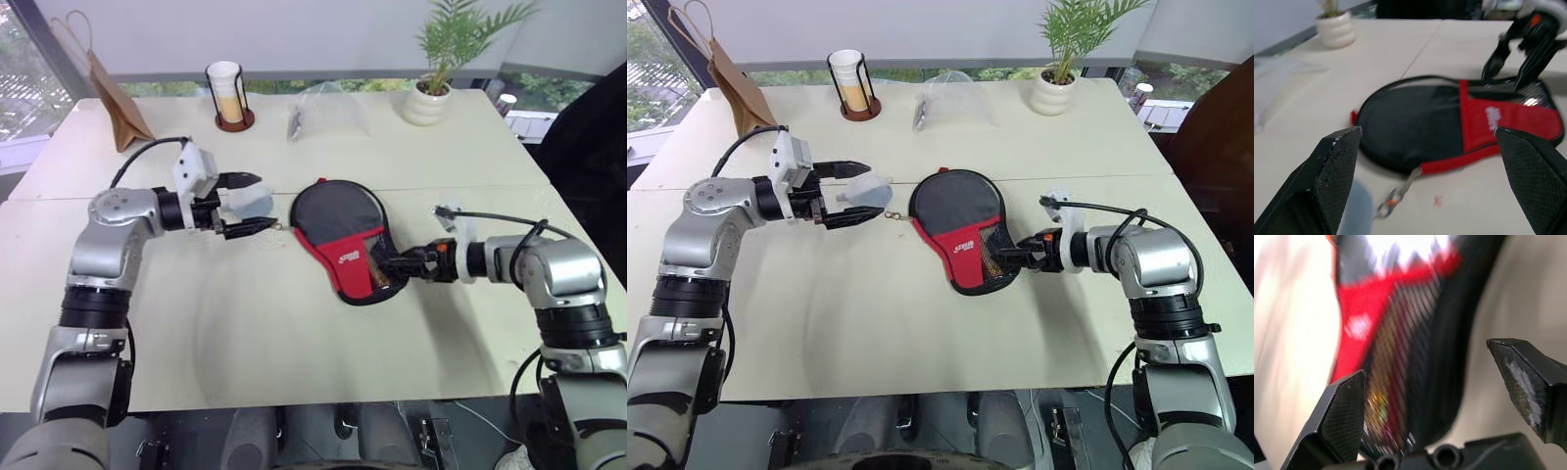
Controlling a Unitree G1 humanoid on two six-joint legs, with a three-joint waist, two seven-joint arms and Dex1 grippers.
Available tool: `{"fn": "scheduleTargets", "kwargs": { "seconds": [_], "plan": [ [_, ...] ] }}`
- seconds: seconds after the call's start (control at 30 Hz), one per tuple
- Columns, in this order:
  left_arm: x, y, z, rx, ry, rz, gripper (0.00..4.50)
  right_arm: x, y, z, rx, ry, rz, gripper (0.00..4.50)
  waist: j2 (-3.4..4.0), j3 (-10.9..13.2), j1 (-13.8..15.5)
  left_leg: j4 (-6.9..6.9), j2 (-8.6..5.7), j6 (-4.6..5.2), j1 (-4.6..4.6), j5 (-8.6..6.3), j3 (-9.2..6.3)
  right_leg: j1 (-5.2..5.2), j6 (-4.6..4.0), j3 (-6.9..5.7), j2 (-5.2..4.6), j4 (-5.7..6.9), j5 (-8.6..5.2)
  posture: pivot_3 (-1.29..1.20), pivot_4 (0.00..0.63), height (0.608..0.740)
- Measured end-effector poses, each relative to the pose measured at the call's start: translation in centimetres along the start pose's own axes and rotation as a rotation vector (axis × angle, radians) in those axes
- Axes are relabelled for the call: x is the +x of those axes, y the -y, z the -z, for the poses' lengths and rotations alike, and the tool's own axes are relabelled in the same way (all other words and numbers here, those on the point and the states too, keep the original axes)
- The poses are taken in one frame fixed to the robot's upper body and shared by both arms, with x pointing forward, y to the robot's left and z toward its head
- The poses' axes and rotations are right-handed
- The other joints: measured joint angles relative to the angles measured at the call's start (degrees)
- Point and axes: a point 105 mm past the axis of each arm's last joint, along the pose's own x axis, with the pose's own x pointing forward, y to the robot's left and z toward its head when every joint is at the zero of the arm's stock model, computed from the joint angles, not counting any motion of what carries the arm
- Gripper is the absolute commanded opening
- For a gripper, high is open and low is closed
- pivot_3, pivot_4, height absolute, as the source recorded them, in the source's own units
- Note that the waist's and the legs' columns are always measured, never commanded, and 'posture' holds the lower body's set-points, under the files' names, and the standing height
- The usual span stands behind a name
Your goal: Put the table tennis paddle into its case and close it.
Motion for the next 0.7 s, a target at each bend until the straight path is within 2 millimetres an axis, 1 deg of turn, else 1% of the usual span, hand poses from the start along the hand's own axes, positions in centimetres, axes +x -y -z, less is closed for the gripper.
{"fn": "scheduleTargets", "kwargs": {
  "seconds": [0.1,0.23,0.43,0.47,0.5,0.57,0.63,0.67,0.7],
  "plan": [
    [0.2,0.3,0.0,0.000,0.008,-0.006,4.50,0.1,0.2,-0.1,-0.001,-0.006,0.005,4.42,0.00,0.0,0.0,0.00,-0.01,0.00,0.00,0.00,0.00,0.01,0.00,0.00,0.02,-0.03,0.00,0.00,0.150,0.735],
    [0.2,0.3,0.6,-0.019,0.002,-0.031,4.50,0.6,0.4,-0.3,-0.029,-0.013,0.003,4.42,-0.05,0.0,-0.1,0.00,-0.01,0.01,0.03,0.00,0.01,0.06,0.00,-0.01,0.05,-0.05,0.00,0.00,0.150,0.735],
    [0.1,0.5,0.6,-0.012,0.000,-0.057,4.50,1.6,0.5,-0.5,-0.046,-0.020,-0.020,4.42,-0.19,-0.1,-0.5,0.00,0.01,-0.01,0.16,-0.01,-0.07,0.21,0.00,-0.03,0.06,-0.10,0.00,0.00,0.150,0.735],
    [0.1,0.5,0.6,-0.014,-0.002,-0.062,4.50,1.8,0.4,-0.6,-0.043,-0.018,-0.027,3.91,-0.24,-0.1,-0.7,0.00,0.02,-0.01,0.17,-0.01,-0.09,0.23,0.00,-0.04,0.07,-0.10,0.00,0.00,0.150,0.735],
    [0.1,0.5,0.6,-0.013,-0.001,-0.067,4.50,2.0,0.4,-0.7,-0.037,-0.016,-0.031,3.59,-0.27,-0.2,-1.0,0.00,0.02,-0.01,0.17,-0.01,-0.12,0.24,0.00,-0.06,0.08,-0.11,0.00,0.00,0.150,0.735],
    [0.1,0.6,0.4,-0.002,0.002,-0.074,4.50,2.4,0.6,-0.9,-0.017,-0.013,-0.036,2.70,-0.29,-0.2,-1.3,-0.01,0.04,-0.01,0.17,-0.01,-0.12,0.23,0.00,-0.06,0.10,-0.11,0.00,0.00,0.150,0.735],
    [0.1,0.6,0.1,0.007,0.004,-0.080,4.50,2.9,0.6,-0.7,0.014,-0.016,-0.051,1.72,-0.29,-0.2,-1.3,-0.06,0.04,0.00,0.18,-0.01,-0.14,0.21,-0.01,-0.06,0.15,-0.10,-0.01,0.00,0.150,0.735],
    [0.0,0.5,0.1,0.008,0.003,-0.085,4.50,3.1,0.6,-0.6,0.027,-0.017,-0.061,1.13,-0.29,-0.2,-1.2,-0.08,0.03,0.00,0.18,-0.01,-0.14,0.21,-0.01,-0.06,0.17,-0.10,0.00,0.00,0.150,0.735],
    [0.0,0.5,0.1,0.009,0.000,-0.090,4.50,3.2,0.5,-0.5,0.033,-0.021,-0.071,0.64,-0.28,-0.2,-1.2,-0.10,0.03,0.00,0.17,0.00,-0.15,0.20,0.00,-0.06,0.17,-0.10,0.00,0.00,0.150,0.735]
  ]
}}
